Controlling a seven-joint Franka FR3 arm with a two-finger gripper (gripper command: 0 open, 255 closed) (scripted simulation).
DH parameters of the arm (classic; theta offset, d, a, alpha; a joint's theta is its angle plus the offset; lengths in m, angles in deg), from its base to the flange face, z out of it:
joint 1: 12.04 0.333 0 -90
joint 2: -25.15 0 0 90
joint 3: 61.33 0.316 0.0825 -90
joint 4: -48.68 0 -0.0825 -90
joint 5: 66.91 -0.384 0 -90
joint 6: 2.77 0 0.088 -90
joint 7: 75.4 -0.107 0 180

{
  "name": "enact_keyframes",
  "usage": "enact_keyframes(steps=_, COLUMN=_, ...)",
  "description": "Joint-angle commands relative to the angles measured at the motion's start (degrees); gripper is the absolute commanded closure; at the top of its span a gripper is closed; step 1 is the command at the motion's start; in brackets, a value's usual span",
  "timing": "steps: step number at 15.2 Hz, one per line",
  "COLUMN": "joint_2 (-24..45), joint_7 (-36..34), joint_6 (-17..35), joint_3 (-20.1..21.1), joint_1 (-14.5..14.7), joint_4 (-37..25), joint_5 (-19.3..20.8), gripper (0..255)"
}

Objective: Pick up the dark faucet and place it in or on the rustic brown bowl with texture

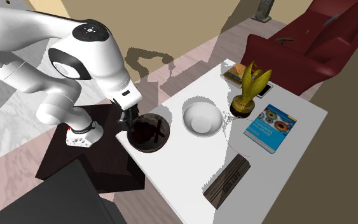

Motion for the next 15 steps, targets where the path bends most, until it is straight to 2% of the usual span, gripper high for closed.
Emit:
enact_keyframes(steps=1, joint_2=0.0, joint_7=0.0, joint_6=0.0, joint_3=0.0, joint_1=0.0, joint_4=0.0, joint_5=0.0, gripper=0)
enact_keyframes(steps=3, joint_2=0.0, joint_7=0.0, joint_6=0.0, joint_3=0.0, joint_1=0.0, joint_4=0.0, joint_5=0.0, gripper=0)
enact_keyframes(steps=7, joint_2=0.4, joint_7=0.2, joint_6=-7.2, joint_3=0.5, joint_1=0.2, joint_4=-7.7, joint_5=-0.4, gripper=0)
enact_keyframes(steps=15, joint_2=0.4, joint_7=0.2, joint_6=-7.2, joint_3=0.5, joint_1=0.2, joint_4=-7.7, joint_5=-0.4, gripper=0)
